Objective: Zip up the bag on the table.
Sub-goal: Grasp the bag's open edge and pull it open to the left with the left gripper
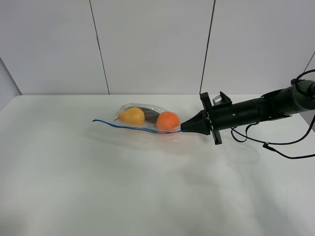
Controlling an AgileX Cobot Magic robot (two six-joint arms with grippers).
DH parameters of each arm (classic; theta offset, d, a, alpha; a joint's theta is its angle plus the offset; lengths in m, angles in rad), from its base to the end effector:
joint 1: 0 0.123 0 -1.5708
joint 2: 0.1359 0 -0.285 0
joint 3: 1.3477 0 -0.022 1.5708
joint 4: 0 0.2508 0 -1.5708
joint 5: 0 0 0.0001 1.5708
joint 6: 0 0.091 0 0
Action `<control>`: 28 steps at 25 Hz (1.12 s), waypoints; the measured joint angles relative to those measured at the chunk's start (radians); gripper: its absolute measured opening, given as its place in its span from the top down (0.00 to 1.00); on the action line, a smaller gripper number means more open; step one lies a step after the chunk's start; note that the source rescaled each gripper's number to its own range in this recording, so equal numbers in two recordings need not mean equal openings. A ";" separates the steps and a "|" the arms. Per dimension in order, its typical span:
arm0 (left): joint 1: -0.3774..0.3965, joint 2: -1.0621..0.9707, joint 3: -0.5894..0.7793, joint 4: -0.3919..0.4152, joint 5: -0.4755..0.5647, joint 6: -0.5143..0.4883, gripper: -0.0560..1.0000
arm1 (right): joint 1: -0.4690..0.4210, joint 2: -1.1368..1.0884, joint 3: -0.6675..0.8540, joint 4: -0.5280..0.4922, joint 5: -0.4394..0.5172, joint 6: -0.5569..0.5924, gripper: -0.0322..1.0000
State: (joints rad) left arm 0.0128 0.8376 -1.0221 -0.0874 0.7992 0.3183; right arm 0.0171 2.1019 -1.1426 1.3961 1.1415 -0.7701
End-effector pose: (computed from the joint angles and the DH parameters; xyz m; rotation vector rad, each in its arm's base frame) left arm 0.1540 -0.0037 0.4015 0.2932 2.0761 0.0975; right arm 0.3663 0.0878 0.1308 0.2246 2.5858 1.6552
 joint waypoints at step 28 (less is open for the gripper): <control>-0.637 0.710 0.034 -0.515 -0.635 0.942 0.00 | 0.000 0.000 0.000 0.001 0.001 0.000 0.97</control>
State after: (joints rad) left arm -0.6240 1.5477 -0.9879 -0.6027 0.1646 1.2599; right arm 0.0171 2.1019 -1.1426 1.3970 1.1424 -0.7701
